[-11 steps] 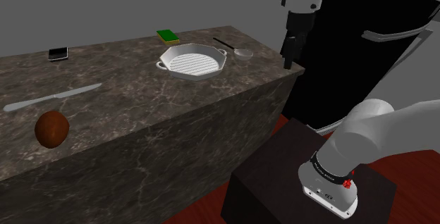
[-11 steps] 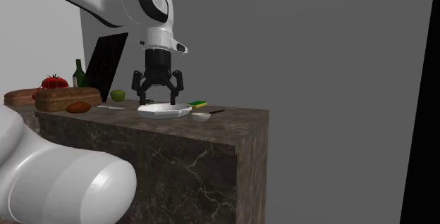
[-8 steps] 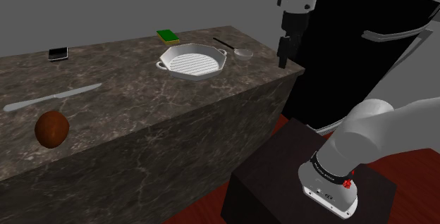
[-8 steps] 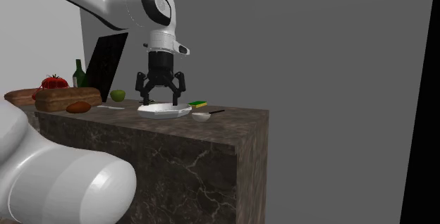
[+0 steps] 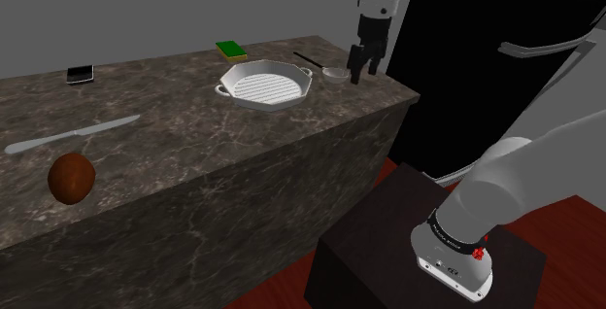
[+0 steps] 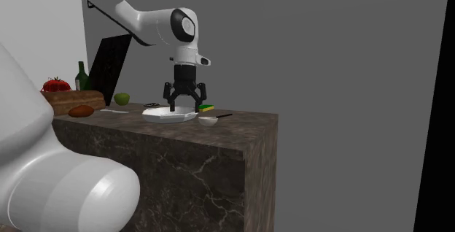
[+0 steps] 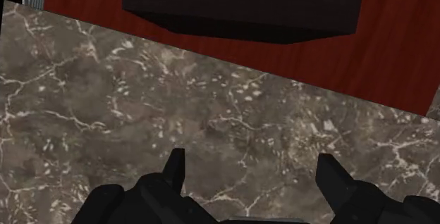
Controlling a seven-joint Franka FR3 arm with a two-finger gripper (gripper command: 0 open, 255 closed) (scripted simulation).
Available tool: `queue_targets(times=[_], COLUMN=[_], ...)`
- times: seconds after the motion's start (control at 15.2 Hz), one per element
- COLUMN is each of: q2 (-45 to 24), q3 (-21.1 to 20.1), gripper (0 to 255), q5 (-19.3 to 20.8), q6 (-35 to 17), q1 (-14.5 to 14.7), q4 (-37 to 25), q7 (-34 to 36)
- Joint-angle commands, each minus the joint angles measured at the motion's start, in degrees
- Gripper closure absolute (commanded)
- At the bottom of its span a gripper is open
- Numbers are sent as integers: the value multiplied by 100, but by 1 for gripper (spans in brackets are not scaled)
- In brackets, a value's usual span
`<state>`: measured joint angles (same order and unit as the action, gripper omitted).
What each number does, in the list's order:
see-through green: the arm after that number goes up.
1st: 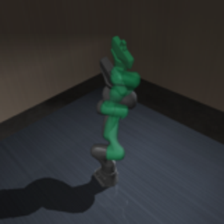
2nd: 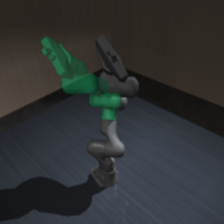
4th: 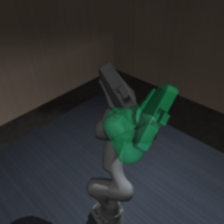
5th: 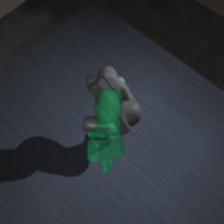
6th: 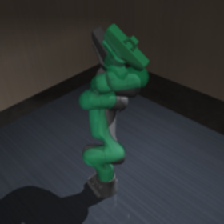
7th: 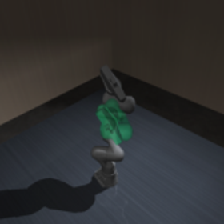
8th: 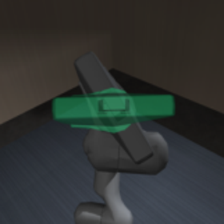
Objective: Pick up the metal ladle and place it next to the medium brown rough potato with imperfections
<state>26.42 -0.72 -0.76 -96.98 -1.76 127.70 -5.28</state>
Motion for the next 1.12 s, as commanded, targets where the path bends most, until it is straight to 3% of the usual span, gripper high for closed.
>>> queue_targets(times=[0.0, 0.53, 1.06], q2=[-330, -1782, -3254], q3=[29, 163, 316], gripper=[0, 0, 0], q5=[-41, -231, -500], q6=[-260, -1075, -1496], q1=[-42, -180, -331], q4=[-198, -1299, -2810], q7=[87, 372, 594])
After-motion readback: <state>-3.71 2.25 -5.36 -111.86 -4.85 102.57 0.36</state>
